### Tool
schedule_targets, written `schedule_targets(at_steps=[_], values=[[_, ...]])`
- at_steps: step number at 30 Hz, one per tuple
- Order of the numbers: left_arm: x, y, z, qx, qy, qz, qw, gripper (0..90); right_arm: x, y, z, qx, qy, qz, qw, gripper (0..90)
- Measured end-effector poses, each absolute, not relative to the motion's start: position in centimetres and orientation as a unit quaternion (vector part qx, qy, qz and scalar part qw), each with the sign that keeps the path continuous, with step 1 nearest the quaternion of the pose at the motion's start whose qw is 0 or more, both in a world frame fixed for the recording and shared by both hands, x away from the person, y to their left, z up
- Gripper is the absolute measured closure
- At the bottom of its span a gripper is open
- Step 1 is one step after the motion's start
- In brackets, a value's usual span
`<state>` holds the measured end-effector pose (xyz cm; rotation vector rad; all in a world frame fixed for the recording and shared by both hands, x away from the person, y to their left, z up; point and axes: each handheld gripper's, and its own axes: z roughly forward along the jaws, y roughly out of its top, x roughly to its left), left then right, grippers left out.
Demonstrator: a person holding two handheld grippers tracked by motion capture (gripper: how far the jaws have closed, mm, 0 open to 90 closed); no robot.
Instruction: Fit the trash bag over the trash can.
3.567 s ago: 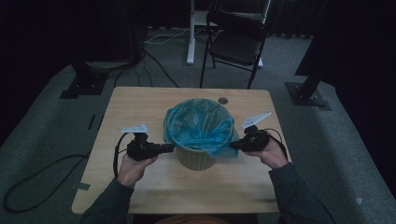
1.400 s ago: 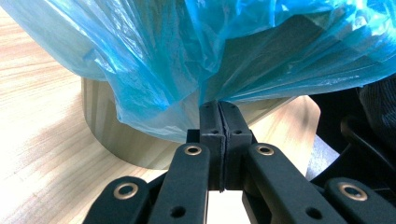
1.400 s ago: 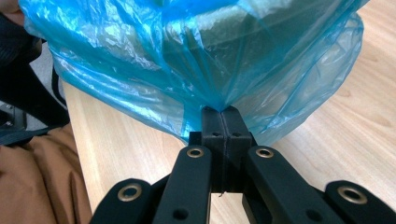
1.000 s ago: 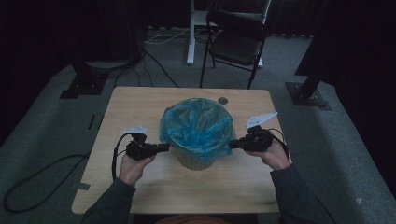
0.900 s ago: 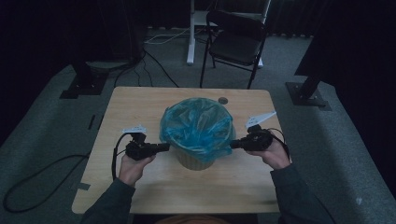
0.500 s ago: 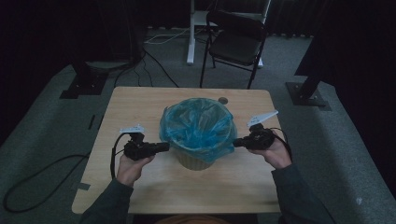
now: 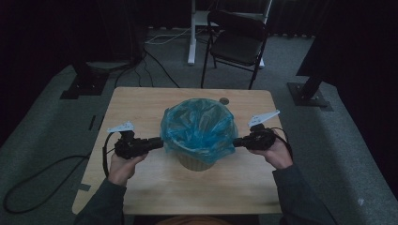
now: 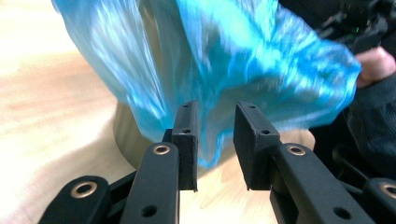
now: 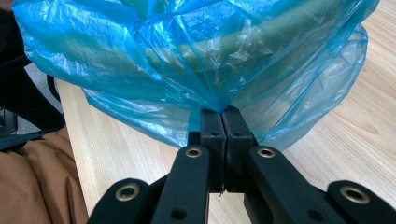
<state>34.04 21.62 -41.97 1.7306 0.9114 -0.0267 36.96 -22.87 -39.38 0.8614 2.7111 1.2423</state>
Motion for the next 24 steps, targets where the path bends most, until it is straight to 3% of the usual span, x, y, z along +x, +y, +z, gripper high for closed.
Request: schedule_targets(at_steps=[24], values=[[39.5,19.4,-38.5,0.713,0.411,0.049,0.567,60.0,36.9,-22.8,-39.4,0.267,0.875,0.404,0.019,88.8]])
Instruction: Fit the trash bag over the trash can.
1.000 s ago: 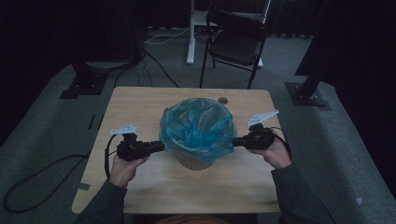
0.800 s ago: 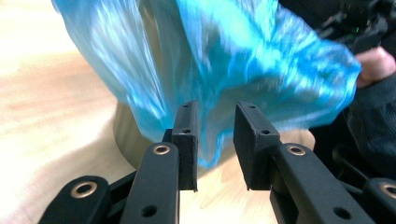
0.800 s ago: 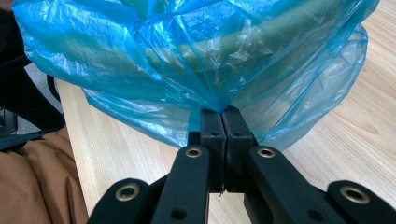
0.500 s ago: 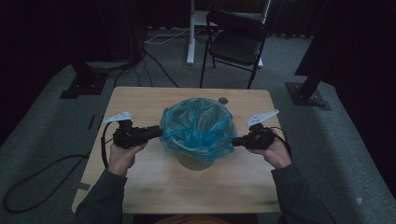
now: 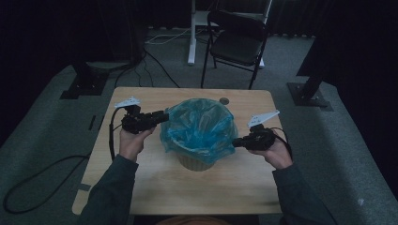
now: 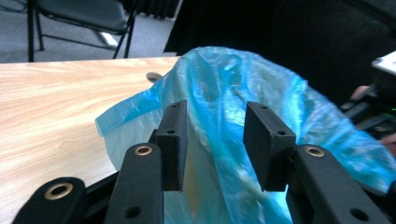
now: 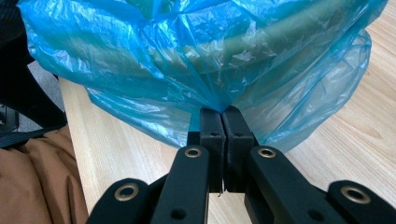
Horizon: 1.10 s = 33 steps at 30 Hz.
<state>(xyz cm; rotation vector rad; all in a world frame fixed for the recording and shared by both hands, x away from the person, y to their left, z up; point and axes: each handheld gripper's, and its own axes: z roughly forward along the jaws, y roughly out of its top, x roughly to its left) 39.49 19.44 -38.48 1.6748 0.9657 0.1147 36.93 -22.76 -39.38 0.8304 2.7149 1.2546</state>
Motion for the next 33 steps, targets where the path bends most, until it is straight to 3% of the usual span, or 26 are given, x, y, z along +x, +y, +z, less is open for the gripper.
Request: schedule_targets(at_steps=[4,8,13,33], values=[[40.3,18.7,-38.8,0.719,0.427,0.057,0.546,60.2,36.9,-22.7,-39.4,0.267,0.874,0.405,0.019,88.5],[40.7,18.6,-39.1,0.707,0.433,0.046,0.556,76.7,36.9,-22.9,-39.3,0.266,0.874,0.405,0.02,88.5],[40.9,18.8,-38.6,0.705,0.439,0.064,0.553,89.4,36.8,-23.1,-39.4,0.267,0.874,0.405,0.02,88.7],[42.0,20.0,-40.9,0.695,0.482,0.054,0.53,86.8,36.9,-24.1,-40.1,0.294,0.879,0.373,0.033,90.0]])
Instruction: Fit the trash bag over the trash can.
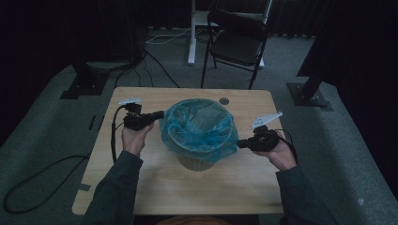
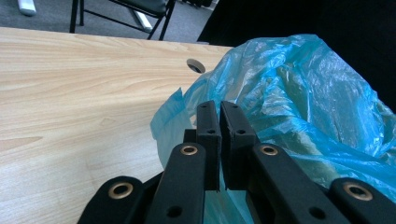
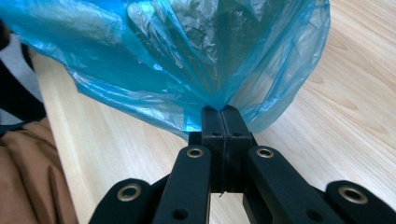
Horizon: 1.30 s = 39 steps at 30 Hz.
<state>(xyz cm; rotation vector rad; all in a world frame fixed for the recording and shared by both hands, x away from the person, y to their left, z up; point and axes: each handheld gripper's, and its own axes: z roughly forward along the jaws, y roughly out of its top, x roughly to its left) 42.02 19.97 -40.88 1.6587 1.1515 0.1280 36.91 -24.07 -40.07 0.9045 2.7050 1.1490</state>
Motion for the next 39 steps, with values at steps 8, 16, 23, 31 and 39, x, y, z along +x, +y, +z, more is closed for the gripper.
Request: schedule_targets(at_steps=[8,16,23,31,39], values=[[41.9,20.4,-40.7,0.689,0.486,0.056,0.535,85.1,37.0,-24.3,-40.3,0.306,0.884,0.35,0.053,90.0],[41.4,21.1,-39.9,0.687,0.471,0.066,0.549,77.9,36.7,-25.1,-39.5,0.298,0.878,0.37,0.068,71.8],[41.0,20.6,-38.8,0.698,0.446,0.074,0.556,75.1,36.5,-25.5,-38.7,0.297,0.868,0.388,0.083,64.2],[40.7,18.7,-36.9,0.726,0.392,0.09,0.557,71.2,36.6,-24.7,-38.2,0.288,0.862,0.409,0.087,63.7],[40.8,15.9,-35.3,0.759,0.339,0.095,0.547,69.1,36.7,-24.3,-38.5,0.283,0.862,0.413,0.082,62.9]])
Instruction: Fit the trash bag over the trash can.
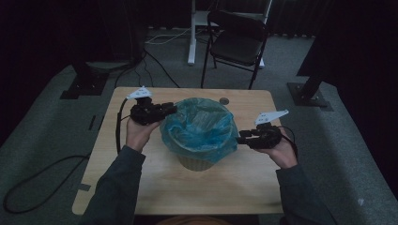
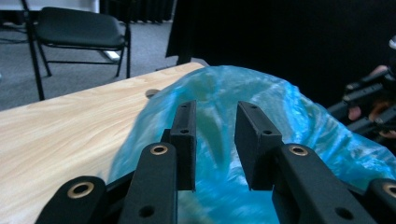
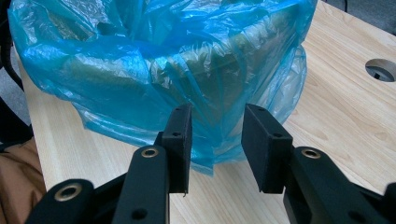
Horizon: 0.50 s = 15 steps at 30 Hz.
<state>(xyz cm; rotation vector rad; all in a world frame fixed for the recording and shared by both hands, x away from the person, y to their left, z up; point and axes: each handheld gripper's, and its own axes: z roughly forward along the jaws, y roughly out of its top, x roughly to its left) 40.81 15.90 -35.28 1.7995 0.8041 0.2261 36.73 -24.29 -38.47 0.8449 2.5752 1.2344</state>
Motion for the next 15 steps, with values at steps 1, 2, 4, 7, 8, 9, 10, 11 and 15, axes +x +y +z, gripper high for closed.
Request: schedule_targets(at_steps=[1,2,4,7,8,9,10,11,15], values=[[40.9,15.5,-35.1,0.764,0.334,0.095,0.544,68.9,36.7,-24.3,-38.5,0.282,0.862,0.414,0.081,62.9],[40.9,14.9,-34.7,0.77,0.325,0.099,0.54,68.8,36.7,-24.3,-38.5,0.282,0.862,0.414,0.08,62.9],[41.1,13.9,-34.2,0.778,0.311,0.098,0.537,68.6,36.7,-24.2,-38.5,0.28,0.862,0.414,0.08,62.9],[41.6,12.4,-33.6,0.792,0.294,0.094,0.527,67.8,36.7,-24.3,-38.4,0.279,0.862,0.417,0.08,62.9],[41.8,11.8,-33.4,0.798,0.288,0.096,0.521,67.5,36.7,-24.4,-38.4,0.28,0.861,0.417,0.079,62.9],[41.8,11.8,-33.4,0.798,0.288,0.096,0.521,67.3,36.7,-24.4,-38.4,0.28,0.861,0.417,0.079,62.9],[42.1,11.0,-33.1,0.807,0.277,0.092,0.514,67.3,36.6,-24.4,-38.4,0.28,0.861,0.418,0.079,62.9],[42.3,10.4,-33.0,0.814,0.268,0.091,0.507,66.7,36.6,-24.4,-38.4,0.28,0.861,0.418,0.078,62.9],[42.7,8.1,-32.9,0.836,0.233,0.101,0.486,66.5,36.6,-24.4,-38.6,0.279,0.86,0.42,0.077,62.9]])
